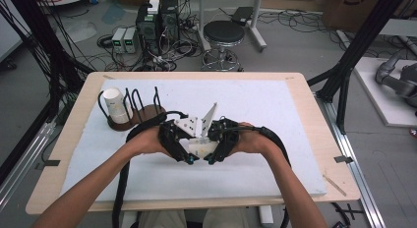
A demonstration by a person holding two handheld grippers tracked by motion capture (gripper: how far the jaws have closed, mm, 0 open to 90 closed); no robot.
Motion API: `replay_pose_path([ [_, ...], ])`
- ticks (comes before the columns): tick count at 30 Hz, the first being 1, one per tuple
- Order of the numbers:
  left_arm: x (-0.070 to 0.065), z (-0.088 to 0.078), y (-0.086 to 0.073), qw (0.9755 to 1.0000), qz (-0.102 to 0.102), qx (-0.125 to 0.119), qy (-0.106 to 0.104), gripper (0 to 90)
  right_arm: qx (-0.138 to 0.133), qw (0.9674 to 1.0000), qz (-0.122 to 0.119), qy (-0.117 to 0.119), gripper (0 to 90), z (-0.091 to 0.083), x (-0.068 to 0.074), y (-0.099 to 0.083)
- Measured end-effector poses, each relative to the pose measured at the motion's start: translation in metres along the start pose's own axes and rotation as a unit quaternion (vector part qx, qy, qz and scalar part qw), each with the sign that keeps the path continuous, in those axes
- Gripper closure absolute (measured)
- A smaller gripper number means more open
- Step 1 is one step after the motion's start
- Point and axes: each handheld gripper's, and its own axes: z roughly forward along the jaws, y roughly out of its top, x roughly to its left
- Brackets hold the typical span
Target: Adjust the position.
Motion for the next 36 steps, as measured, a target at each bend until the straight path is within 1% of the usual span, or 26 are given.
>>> replay_pose_path([
  [6, 0.000, 0.001, 0.000, 1.0000, 0.001, 0.002, 0.000, 36.2, -0.002, 1.0000, -0.001, 0.001, 30.7, 0.001, 0.000, -0.001],
  [9, 0.000, 0.001, 0.000, 1.0000, 0.000, 0.002, 0.001, 36.0, -0.002, 1.0000, -0.001, 0.002, 27.0, 0.002, 0.000, -0.001],
  [11, 0.000, 0.000, -0.001, 1.0000, 0.000, 0.004, 0.002, 36.0, -0.005, 1.0000, 0.000, 0.003, 20.9, 0.002, 0.000, -0.001],
  [14, 0.001, -0.001, -0.002, 1.0000, -0.001, 0.002, 0.004, 36.0, -0.013, 0.9999, 0.002, 0.003, 18.4, 0.001, -0.001, -0.001],
  [15, 0.000, -0.001, -0.002, 1.0000, -0.002, 0.002, 0.004, 36.0, -0.016, 0.9999, 0.001, 0.002, 18.4, 0.001, -0.001, -0.001],
  [16, 0.001, -0.002, -0.002, 1.0000, 0.002, 0.007, 0.004, 36.0, -0.015, 0.9999, 0.003, 0.001, 18.3, 0.000, -0.001, -0.001],
  [19, 0.000, -0.001, -0.002, 1.0000, -0.001, 0.005, 0.005, 35.9, -0.020, 0.9998, 0.002, -0.001, 18.1, 0.000, -0.001, -0.001],
  [22, 0.000, 0.001, -0.002, 1.0000, 0.001, 0.007, 0.004, 35.9, -0.022, 0.9998, 0.002, -0.003, 17.1, 0.000, -0.001, -0.001],
  [24, -0.001, 0.004, -0.004, 1.0000, 0.000, 0.008, 0.004, 35.9, -0.031, 0.9995, 0.001, -0.001, 17.1, -0.002, -0.001, -0.001],
  [26, -0.002, 0.007, -0.006, 0.9999, 0.002, 0.011, 0.007, 35.9, -0.041, 0.9992, 0.001, -0.002, 17.1, -0.005, -0.001, -0.001],
  [29, -0.003, 0.012, -0.009, 0.9999, -0.005, 0.009, 0.003, 36.0, -0.052, 0.9986, 0.003, -0.005, 17.1, -0.009, -0.002, -0.002],
  [31, -0.004, 0.014, -0.011, 0.9999, -0.005, 0.011, 0.002, 35.9, -0.058, 0.9982, 0.003, -0.011, 17.1, -0.011, -0.002, -0.002],
  [32, -0.005, 0.014, -0.012, 0.9999, -0.005, 0.010, 0.002, 36.0, -0.063, 0.9980, 0.003, -0.009, 17.1, -0.013, -0.002, -0.003],
  [33, -0.004, 0.014, -0.012, 0.9999, 0.000, 0.012, 0.004, 36.0, -0.069, 0.9976, 0.000, -0.009, 17.1, -0.014, -0.002, -0.003],
  [34, -0.004, 0.013, -0.012, 0.9999, -0.006, 0.008, 0.005, 35.9, -0.074, 0.9972, -0.006, -0.010, 17.1, -0.015, -0.003, -0.003],
  [36, -0.005, 0.012, -0.013, 0.9999, -0.010, 0.001, 0.006, 35.9, -0.080, 0.9967, -0.002, -0.015, 17.0, -0.018, -0.003, -0.005],
])
